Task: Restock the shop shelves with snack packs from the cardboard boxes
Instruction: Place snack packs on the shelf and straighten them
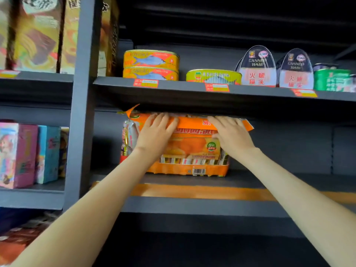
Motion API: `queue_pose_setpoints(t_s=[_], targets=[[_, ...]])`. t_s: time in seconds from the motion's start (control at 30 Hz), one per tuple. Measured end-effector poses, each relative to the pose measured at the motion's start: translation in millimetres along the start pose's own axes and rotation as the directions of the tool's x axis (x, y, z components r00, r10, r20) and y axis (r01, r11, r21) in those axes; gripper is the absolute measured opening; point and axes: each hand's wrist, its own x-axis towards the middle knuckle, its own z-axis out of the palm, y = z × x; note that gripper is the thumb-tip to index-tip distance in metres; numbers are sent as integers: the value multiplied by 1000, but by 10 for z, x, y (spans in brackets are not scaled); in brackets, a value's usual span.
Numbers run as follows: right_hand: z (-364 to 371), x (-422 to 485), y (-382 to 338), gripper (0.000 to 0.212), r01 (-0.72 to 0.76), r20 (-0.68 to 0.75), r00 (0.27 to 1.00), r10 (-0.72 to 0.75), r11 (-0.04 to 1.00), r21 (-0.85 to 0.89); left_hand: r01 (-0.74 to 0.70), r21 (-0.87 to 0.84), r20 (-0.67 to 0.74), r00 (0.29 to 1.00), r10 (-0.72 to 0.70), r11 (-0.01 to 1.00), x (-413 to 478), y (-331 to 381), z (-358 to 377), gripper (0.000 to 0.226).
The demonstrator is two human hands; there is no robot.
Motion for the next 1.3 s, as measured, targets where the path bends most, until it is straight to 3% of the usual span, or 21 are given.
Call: queue_pose_setpoints(t_s=[0.07,0.13,0.23,0.3,0.4,0.5,0.6,0.77,0.87,0.93,1.0,1.13,1.3], targets=[[82,97,-34,58,-67,60,996,68,998,-15,43,24,138,989,-46,999,38,-16,92,80],[139,185,-52,64,-148,161,977,142,989,24,76,32,171,982,-80,997,81,-29,154,90],[194,256,-1,102,-175,307,939,157,984,33,112,16,218,969,-113,994,137,-49,245,97],[230,229,31,122,-198,321,929,184,980,12,123,22,231,965,-125,992,155,-47,282,95],[284,165,48,129,-377,342,884,319,919,119,138,11,218,966,-137,990,183,-40,304,91],[305,168,29,126,-441,399,856,330,867,230,149,17,201,968,-150,989,219,-72,266,81],[267,199,2,120,-398,430,871,236,854,337,165,33,218,961,-169,986,232,-135,194,77],[279,177,-192,114,-300,361,917,168,889,347,301,17,186,936,-299,953,121,-147,68,79],[319,242,-265,116,-263,340,923,178,939,221,273,-101,251,938,-241,957,-14,-46,141,102],[322,297,-279,120,-214,314,931,184,975,64,179,-85,408,904,-130,980,-112,-61,325,116],[326,330,-292,123,-135,320,938,131,991,-9,154,-40,485,867,-115,987,-163,-142,506,122],[354,303,-346,137,-52,457,889,14,996,71,158,-37,513,851,-117,987,-130,-208,526,119],[431,341,-480,135,-62,385,922,47,998,27,171,-17,597,792,-127,985,-133,-307,467,102]])
